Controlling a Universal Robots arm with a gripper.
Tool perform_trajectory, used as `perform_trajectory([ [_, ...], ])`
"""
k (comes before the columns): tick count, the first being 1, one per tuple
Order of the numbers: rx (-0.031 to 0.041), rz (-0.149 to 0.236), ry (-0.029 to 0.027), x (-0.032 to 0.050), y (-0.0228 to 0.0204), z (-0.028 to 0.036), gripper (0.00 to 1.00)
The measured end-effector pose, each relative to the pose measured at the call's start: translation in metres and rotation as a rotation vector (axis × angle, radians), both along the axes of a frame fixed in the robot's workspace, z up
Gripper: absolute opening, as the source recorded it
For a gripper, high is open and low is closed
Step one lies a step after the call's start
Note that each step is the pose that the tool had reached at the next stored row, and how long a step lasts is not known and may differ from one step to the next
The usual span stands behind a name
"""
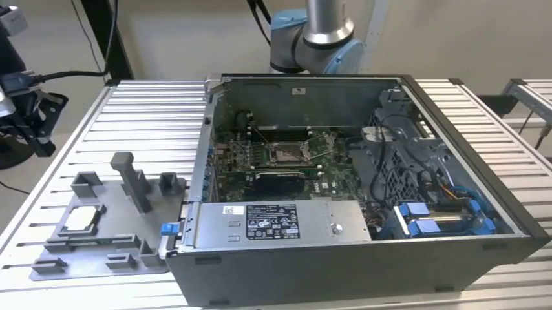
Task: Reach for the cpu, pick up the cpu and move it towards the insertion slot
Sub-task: 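Reach for the cpu, then pick up the cpu and move it towards the insertion slot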
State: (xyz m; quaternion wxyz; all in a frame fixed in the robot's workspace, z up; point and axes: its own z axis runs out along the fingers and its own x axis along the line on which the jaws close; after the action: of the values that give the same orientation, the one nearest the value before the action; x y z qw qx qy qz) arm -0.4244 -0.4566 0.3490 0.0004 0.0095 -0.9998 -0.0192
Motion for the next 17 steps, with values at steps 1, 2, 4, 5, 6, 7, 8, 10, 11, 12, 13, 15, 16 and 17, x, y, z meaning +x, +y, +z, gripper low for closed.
perform_trajectory([
  [1,-0.0001,0.000,0.0001,-0.0028,-0.0004,0.0000,0.00],
  [2,0.0001,0.000,0.0000,-0.0047,-0.0004,-0.0001,0.00],
  [4,0.0000,0.000,0.0000,-0.0048,-0.0005,-0.0001,0.00],
  [5,0.0000,0.000,0.0000,-0.0048,-0.0005,-0.0001,0.00],
  [6,-0.0001,0.000,0.0000,-0.0048,-0.0005,-0.0001,0.00],
  [7,-0.0001,0.000,0.0001,-0.0048,-0.0005,-0.0001,0.00],
  [8,-0.0002,0.000,0.0000,-0.0049,-0.0005,-0.0001,1.00],
  [10,-0.0003,0.000,0.0001,-0.0049,-0.0005,-0.0001,1.00],
  [11,-0.0003,0.000,0.0001,-0.0049,-0.0005,-0.0001,1.00],
  [12,-0.0003,0.000,0.0001,-0.0049,-0.0005,-0.0001,1.00],
  [13,-0.0004,0.000,0.0001,-0.0049,-0.0005,-0.0001,1.00],
  [15,-0.0004,0.000,0.0001,-0.0049,-0.0005,-0.0001,1.00],
  [16,-0.0004,0.000,0.0001,-0.0049,-0.0005,-0.0001,1.00],
  [17,-0.0005,0.000,0.0001,-0.0049,-0.0005,-0.0001,1.00],
])
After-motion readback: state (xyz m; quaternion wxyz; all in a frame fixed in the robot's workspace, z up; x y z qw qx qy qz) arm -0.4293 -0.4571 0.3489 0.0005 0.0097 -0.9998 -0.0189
